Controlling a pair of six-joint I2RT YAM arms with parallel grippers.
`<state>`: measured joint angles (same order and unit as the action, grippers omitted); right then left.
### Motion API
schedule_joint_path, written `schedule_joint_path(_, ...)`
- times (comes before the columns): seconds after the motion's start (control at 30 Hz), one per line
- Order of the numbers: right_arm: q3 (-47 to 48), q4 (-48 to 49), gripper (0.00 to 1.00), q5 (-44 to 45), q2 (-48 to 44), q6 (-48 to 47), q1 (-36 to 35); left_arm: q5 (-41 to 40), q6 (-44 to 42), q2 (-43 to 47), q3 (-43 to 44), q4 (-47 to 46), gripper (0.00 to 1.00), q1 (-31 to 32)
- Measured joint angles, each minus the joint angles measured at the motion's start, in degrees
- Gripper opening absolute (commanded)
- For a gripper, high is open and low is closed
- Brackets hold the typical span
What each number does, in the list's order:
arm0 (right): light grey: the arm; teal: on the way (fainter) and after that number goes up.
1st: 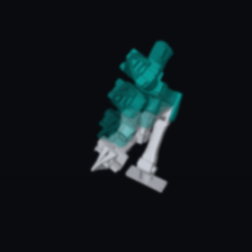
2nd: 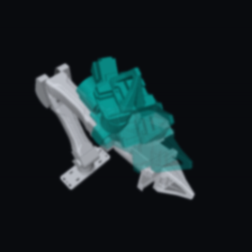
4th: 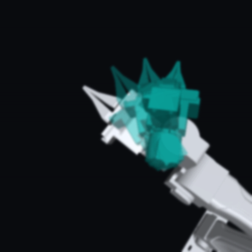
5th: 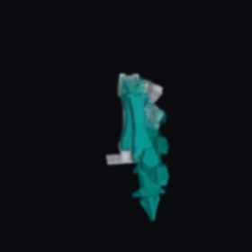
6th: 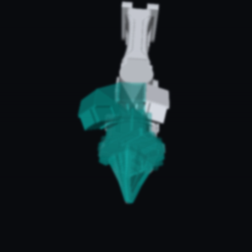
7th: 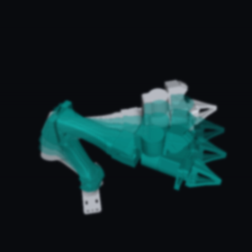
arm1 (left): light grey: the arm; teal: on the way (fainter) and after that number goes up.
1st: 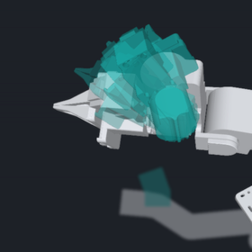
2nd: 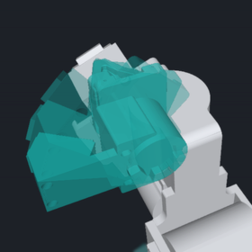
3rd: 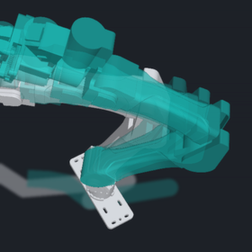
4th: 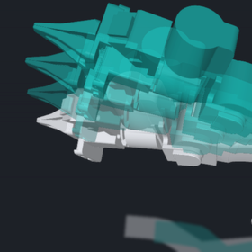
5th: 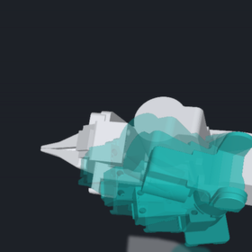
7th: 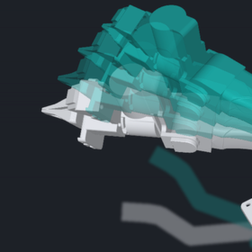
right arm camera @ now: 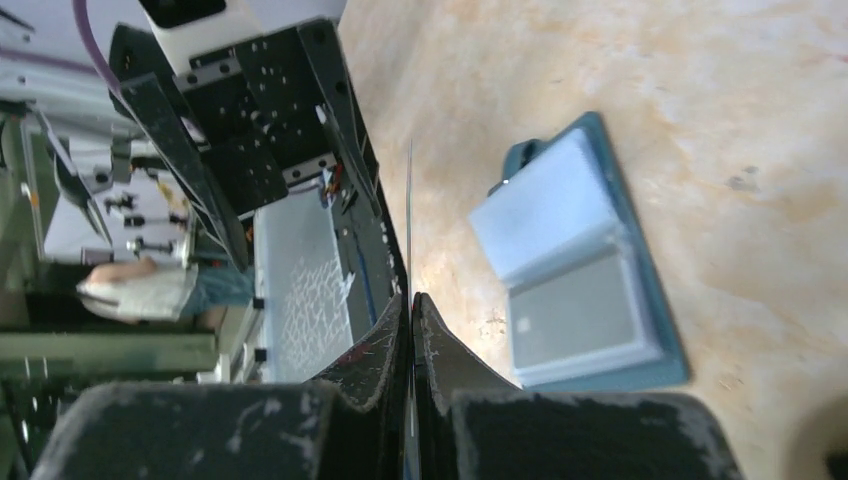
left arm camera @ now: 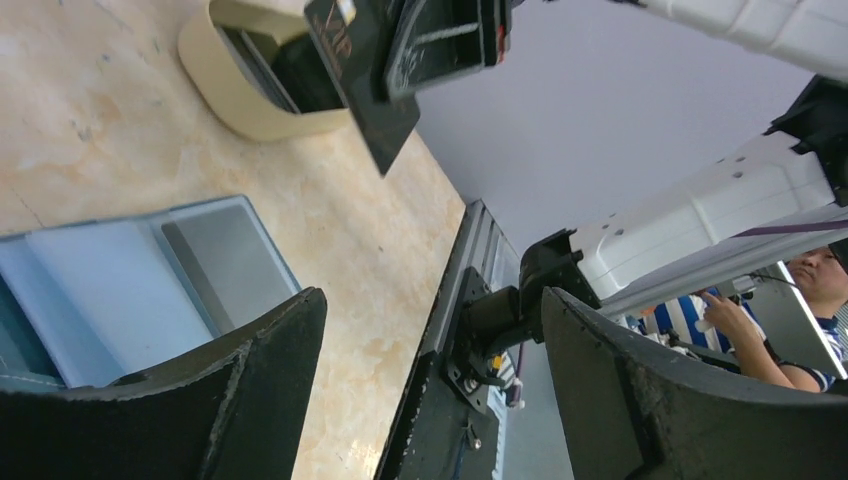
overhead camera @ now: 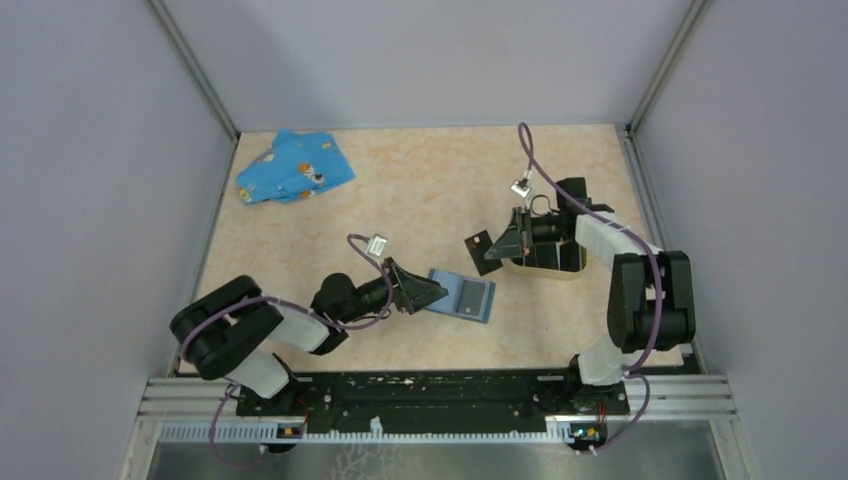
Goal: Put the credit cards into the card holder
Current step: Insert the credit card into the card holder.
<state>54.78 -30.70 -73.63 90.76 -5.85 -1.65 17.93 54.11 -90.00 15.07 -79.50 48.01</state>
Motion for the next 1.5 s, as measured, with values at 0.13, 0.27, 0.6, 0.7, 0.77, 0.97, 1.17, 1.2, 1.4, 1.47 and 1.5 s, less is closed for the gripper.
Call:
schedule_joint_path(0.13,0.0,1.0,0.00,0.0,-0.7,-0.6,-5.2,-2.8,-2.4,4.8,-1.7,-0.2,0.89,0.0)
schedule_joint_path(0.27,0.0,1.2,0.00,0.1,-0.7,-0.7,-8.6,-4.7,-2.0,4.6,-1.9,-0.7,0.87,0.0)
schedule_joint_path(0.6,0.0,1.4,0.00,0.1,-0.7,-0.7,-10.4,-5.9,3.1,-7.8,2.8,-6.5,0.74,0.0)
schedule_joint_path(0.7,0.0,1.5,0.00,0.6,-0.7,-1.0,-11.1,-6.0,4.0,-10.5,4.9,-6.7,0.64,0.0)
schedule_joint_path(0.77,0.0,1.5,0.00,1.1,-0.6,-1.3,-11.8,-6.1,4.2,-11.6,6.3,-6.7,0.60,0.0)
schedule_joint_path(0.97,0.0,0.7,0.00,3.3,-0.6,-3.0,-13.5,-6.6,4.1,-12.2,10.8,-6.1,0.08,0.0)
schedule_joint_path(1.17,0.0,-0.1,0.30,3.8,-0.6,-3.8,-13.6,-6.1,3.0,-12.3,11.8,-4.3,0.00,-0.2)
schedule_joint_path(1.2,0.0,-0.5,0.37,3.8,-0.6,-4.1,-13.6,-5.9,3.0,-12.4,11.7,-4.6,0.00,-0.2)
schedule_joint_path(1.4,0.1,-3.8,0.43,3.0,-0.6,-7.9,-14.0,-4.1,5.8,-14.4,9.0,-7.1,0.00,-1.2)
schedule_joint_path(1.47,0.5,-5.0,0.38,2.7,-0.1,-9.4,-14.2,-2.6,6.7,-14.8,8.8,-7.0,0.00,-2.0)
schedule_joint_path(1.5,0.8,-5.4,0.36,2.7,0.1,-9.9,-14.3,-1.7,6.8,-14.8,8.8,-7.1,0.00,-2.2)
